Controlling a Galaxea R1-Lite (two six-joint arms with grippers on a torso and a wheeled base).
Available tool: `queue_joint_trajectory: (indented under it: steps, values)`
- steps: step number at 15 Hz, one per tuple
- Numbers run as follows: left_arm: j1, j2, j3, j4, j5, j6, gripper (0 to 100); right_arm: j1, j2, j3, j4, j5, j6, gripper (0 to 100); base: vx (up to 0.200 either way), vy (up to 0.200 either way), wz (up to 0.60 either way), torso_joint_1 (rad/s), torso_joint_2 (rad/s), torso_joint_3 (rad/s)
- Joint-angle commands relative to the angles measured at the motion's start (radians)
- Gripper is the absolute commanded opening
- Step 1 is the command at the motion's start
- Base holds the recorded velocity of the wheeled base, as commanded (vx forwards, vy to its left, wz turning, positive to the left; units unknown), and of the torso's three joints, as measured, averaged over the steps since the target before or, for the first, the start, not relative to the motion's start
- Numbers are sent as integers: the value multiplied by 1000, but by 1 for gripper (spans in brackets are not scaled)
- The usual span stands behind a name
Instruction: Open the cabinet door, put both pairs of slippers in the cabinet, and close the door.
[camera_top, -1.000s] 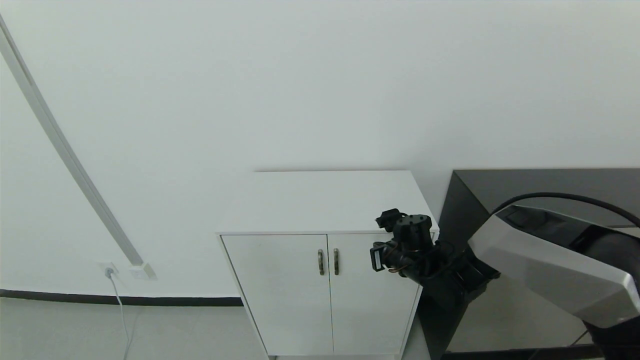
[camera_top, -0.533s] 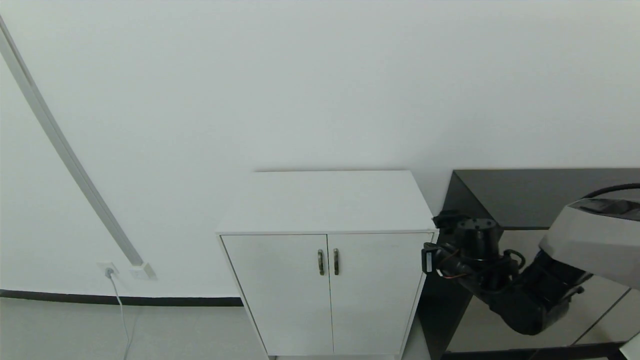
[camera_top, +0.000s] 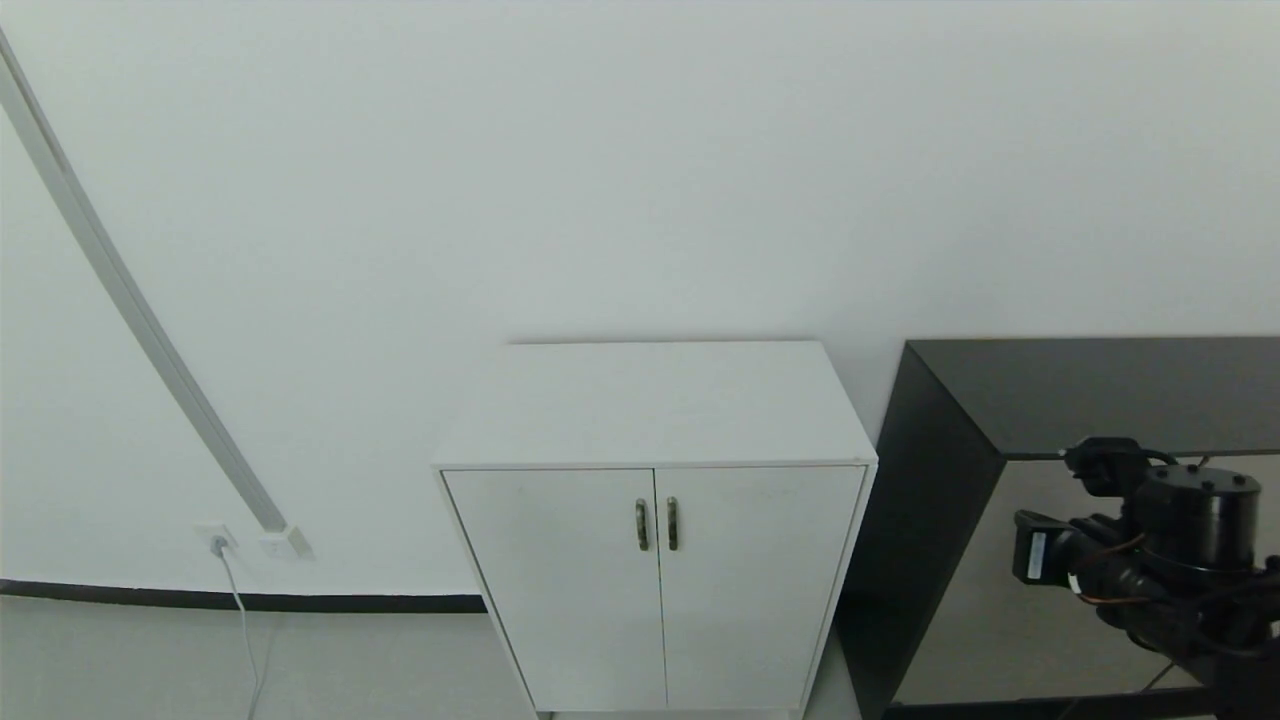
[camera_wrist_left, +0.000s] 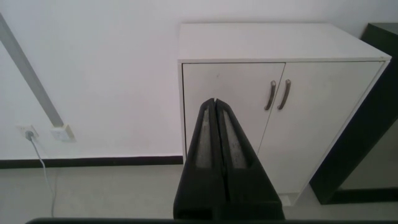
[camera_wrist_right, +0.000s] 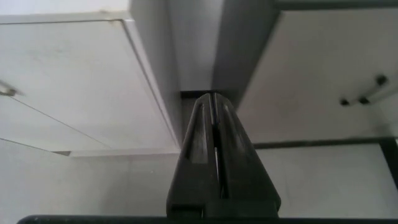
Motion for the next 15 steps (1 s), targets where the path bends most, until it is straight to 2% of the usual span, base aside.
queue_joint_trajectory:
  steps: [1,4,7,12,15]
  values:
    - [0,1,0,0,0,1,0,-52,-146,114,-1,0,-1,0,0,0,0,0,0,0]
    - [0,1,0,0,0,1,0,-80,-264,234,-1,-2,-3,0,0,0,0,0,0,0]
    - [0,1,0,0,0,-1,0,-105,-375,284,41,-2,-1,0,0,0,0,0,0,0]
    - [0,1,0,0,0,1,0,-117,-593,284,279,9,-18,0,0,0,0,0,0,0]
    - [0,1,0,0,0,-1,0,-117,-742,284,476,27,-18,0,0,0,0,0,0,0]
